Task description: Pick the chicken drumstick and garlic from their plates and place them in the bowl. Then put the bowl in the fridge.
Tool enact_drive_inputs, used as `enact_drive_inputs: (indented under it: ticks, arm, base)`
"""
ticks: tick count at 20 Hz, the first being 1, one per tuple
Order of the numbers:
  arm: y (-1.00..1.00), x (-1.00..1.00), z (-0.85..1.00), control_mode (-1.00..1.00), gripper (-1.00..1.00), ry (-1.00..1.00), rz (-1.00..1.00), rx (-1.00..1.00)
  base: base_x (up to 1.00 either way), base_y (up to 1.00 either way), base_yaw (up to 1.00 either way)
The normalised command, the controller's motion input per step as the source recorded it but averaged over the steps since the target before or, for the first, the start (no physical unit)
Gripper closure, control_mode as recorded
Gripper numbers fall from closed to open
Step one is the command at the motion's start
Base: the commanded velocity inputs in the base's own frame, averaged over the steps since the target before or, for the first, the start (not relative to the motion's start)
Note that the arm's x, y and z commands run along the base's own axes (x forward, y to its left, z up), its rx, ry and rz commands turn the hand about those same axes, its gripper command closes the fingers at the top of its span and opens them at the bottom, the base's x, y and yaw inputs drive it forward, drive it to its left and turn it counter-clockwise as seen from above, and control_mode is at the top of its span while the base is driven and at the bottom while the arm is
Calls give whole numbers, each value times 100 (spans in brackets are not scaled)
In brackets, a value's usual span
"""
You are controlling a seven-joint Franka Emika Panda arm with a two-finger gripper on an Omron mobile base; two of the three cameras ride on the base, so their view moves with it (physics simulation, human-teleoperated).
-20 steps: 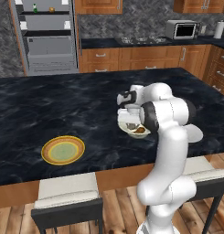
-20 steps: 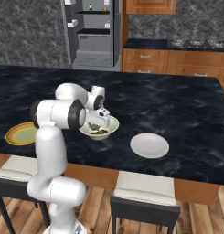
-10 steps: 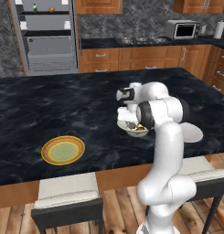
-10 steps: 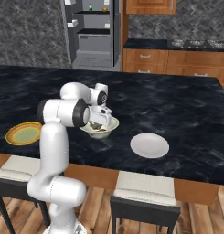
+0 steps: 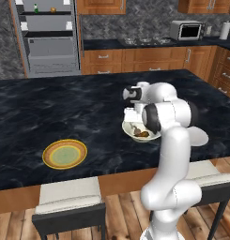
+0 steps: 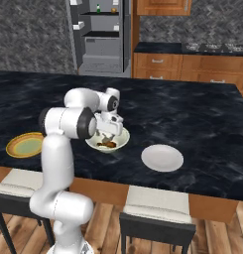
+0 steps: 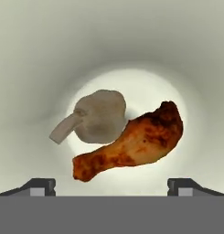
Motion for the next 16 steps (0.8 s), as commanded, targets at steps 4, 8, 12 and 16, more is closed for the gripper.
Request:
enact_drive_inputs:
  ticks: [4,8,12,16]
  arm:
    - [-10,-42,41,-100,-100,1,-3,4]
    - [-19,-50,32,-100,-100,0,-10,3]
    - [-35,-56,18,-100,-100,0,-23,3]
    - [-41,-50,12,-100,-100,0,-26,4]
  base:
    - [0,0,0]
    - [0,0,0]
    - [0,0,0]
    - [0,0,0]
